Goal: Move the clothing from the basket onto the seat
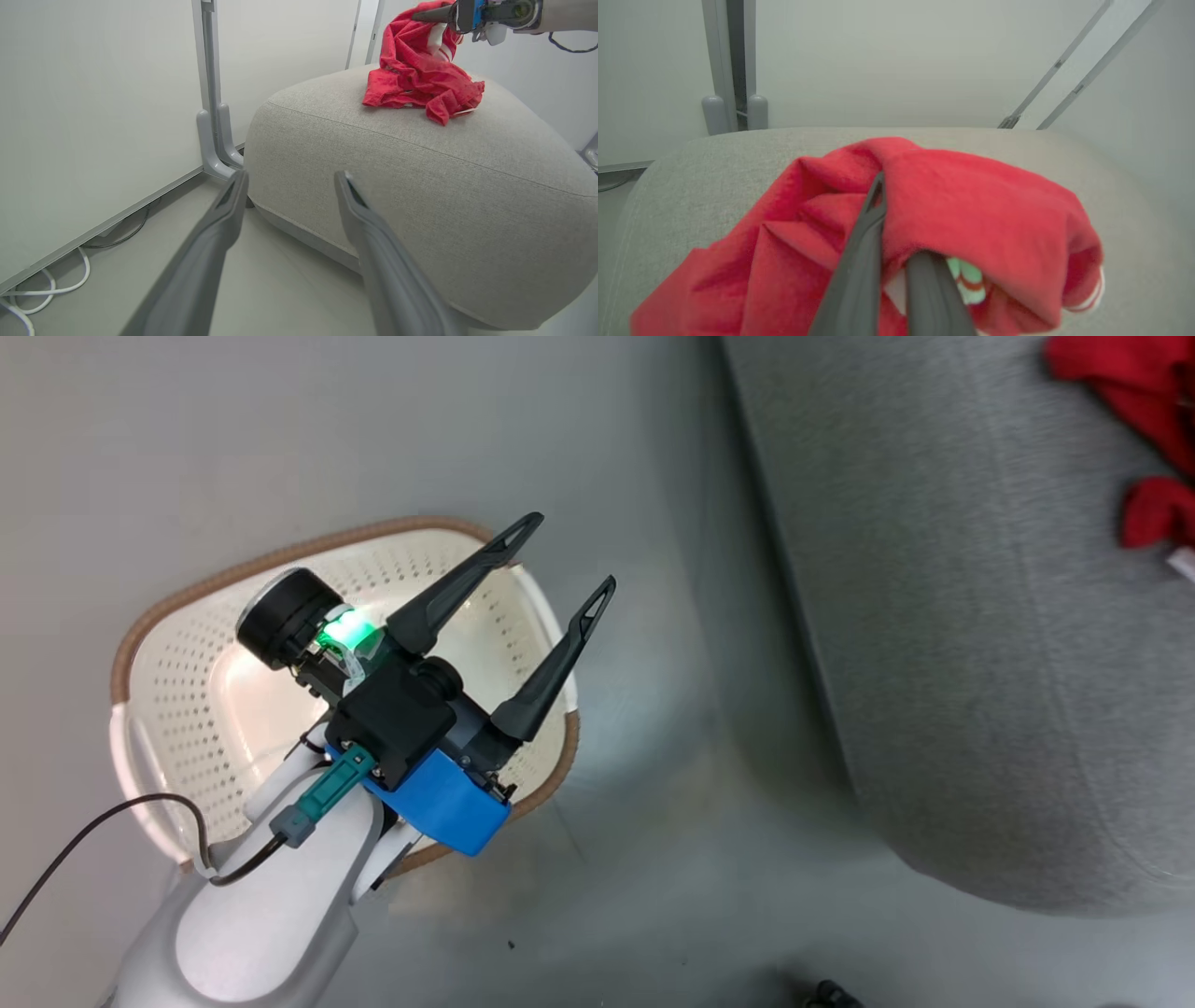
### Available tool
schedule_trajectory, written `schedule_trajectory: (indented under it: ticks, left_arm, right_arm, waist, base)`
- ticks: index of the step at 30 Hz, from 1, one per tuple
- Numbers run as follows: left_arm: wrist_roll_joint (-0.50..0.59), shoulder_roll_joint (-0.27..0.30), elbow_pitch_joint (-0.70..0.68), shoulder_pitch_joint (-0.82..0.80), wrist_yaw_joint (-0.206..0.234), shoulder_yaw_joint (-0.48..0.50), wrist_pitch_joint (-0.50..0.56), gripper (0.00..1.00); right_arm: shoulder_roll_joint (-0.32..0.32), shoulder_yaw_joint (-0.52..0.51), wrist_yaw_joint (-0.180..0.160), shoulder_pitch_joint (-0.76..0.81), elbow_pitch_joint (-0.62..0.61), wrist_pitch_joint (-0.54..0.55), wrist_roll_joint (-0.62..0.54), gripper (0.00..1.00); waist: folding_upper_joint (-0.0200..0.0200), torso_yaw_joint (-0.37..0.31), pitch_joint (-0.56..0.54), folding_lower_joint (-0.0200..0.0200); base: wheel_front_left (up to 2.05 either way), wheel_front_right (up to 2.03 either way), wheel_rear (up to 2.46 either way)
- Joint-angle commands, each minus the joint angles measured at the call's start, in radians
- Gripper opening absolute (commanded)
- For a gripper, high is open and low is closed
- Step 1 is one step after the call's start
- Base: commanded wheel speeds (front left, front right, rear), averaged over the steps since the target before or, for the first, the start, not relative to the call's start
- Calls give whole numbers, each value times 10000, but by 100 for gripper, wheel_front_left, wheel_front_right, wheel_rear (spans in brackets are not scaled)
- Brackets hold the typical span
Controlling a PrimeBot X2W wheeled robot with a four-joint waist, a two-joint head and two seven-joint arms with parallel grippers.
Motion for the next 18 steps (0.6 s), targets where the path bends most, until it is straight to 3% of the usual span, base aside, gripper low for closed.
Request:
schedule_trajectory:
  ticks: [1, 9, 12, 13, 14, 18]
  left_arm:
    - [-65, 38, -32, -140, -28, -16, 12, 100]
    - [-193, 7, 60, 161, 115, 54, -52, 100]
    - [-290, -77, 189, 251, 143, 80, -82, 100]
    - [-325, -107, 251, 292, 143, 92, -92, 100]
    - [-347, -145, 313, 361, 145, 109, -101, 100]
    - [-425, -286, 705, 686, 279, 221, -105, 100]
  right_arm:
    - [245, 140, -7, 158, 241, -235, -182, 0]
    - [502, 484, -7, 37, 1070, -750, -525, 0]
    - [485, 608, -7, 38, 1286, -867, -600, 46]
    - [502, 656, -7, 68, 1353, -901, -631, 87]
    - [526, 708, -7, 121, 1409, -959, -644, 100]
    - [540, 1040, -7, 442, 1502, -1132, -623, 100]
  waist:
    - [-1, 428, 481, -3]
    - [-1, 324, 204, -3]
    - [-1, 315, -71, -3]
    - [-1, 311, -210, -3]
    - [-1, 310, -370, -3]
    - [-1, 344, -1168, -3]
  base:
    - [0, 0, 0]
    - [0, 0, 0]
    - [0, 0, 0]
    - [0, 0, 0]
    - [0, 0, 0]
    - [0, 0, 0]
